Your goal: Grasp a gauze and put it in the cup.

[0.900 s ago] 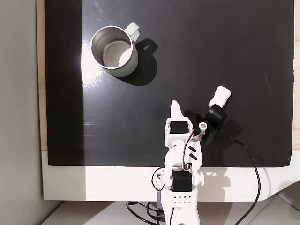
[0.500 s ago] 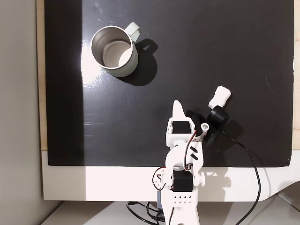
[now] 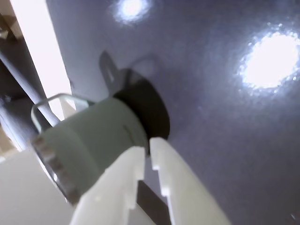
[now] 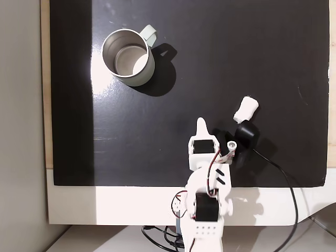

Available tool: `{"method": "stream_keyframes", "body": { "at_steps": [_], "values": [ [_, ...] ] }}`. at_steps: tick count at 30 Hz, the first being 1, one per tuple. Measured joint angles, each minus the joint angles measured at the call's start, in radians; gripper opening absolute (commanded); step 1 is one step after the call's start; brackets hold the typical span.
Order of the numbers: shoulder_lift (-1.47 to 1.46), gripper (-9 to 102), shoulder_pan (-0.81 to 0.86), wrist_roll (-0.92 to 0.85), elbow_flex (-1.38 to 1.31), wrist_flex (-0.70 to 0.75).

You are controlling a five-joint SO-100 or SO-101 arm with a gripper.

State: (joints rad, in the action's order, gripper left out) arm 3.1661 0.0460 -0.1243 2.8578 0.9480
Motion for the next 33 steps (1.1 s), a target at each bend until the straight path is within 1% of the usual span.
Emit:
{"method": "stream_keyframes", "body": {
  "at_steps": [5,9,12,16,19,22,28,33],
  "values": [
    [-0.040,1,0.083,-0.147,-0.215,0.138],
    [-0.173,3,0.196,-0.265,-0.377,0.170],
    [-0.360,6,0.268,-0.362,-0.532,0.204],
    [-0.653,16,0.356,-0.494,-0.773,0.279],
    [-0.870,24,0.399,-0.615,-0.960,0.360],
    [-1.049,28,0.437,-0.758,-1.109,0.449],
    [-1.253,33,0.495,-1.020,-1.256,0.560],
    [-1.402,36,0.509,-1.147,-1.345,0.629]
  ]
}}
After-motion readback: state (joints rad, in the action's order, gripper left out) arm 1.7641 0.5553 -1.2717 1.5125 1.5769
